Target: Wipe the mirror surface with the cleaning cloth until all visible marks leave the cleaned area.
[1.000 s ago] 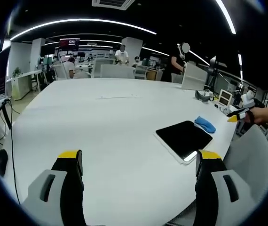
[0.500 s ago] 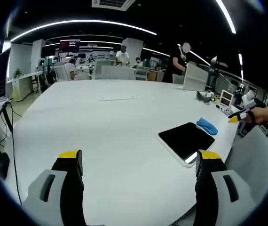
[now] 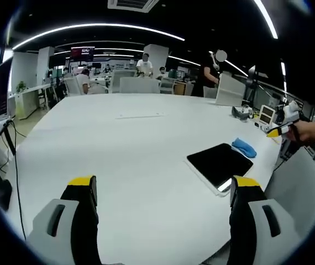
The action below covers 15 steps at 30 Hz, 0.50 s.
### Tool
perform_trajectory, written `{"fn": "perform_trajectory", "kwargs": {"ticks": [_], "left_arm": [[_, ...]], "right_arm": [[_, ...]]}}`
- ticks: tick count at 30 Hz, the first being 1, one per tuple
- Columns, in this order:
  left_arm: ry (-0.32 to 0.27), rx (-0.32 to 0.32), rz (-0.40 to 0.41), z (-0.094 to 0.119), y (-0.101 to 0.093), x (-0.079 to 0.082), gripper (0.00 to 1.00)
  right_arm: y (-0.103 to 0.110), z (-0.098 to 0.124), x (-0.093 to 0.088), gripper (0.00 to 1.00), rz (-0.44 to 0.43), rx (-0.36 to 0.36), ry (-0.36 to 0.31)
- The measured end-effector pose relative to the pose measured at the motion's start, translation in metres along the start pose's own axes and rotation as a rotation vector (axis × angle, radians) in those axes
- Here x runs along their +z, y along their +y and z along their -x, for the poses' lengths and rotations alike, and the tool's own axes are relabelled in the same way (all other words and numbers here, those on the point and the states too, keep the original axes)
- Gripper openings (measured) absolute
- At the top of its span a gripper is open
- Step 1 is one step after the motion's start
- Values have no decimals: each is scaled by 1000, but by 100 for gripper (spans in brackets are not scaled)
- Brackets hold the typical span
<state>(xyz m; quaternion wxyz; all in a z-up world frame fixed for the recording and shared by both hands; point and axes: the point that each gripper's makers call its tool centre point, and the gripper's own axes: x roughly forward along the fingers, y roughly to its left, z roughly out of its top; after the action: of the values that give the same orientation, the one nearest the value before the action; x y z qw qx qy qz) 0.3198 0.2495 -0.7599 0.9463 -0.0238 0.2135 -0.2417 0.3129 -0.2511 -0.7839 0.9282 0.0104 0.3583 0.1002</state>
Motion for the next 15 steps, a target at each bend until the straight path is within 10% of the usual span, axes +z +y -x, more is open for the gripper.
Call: {"fn": "perform_trajectory", "kwargs": {"ticks": [15], "left_arm": [[-6,-13,-7,-7,-8,4,99]], "right_arm": [[13,-1,29,91,31,17,67]]}}
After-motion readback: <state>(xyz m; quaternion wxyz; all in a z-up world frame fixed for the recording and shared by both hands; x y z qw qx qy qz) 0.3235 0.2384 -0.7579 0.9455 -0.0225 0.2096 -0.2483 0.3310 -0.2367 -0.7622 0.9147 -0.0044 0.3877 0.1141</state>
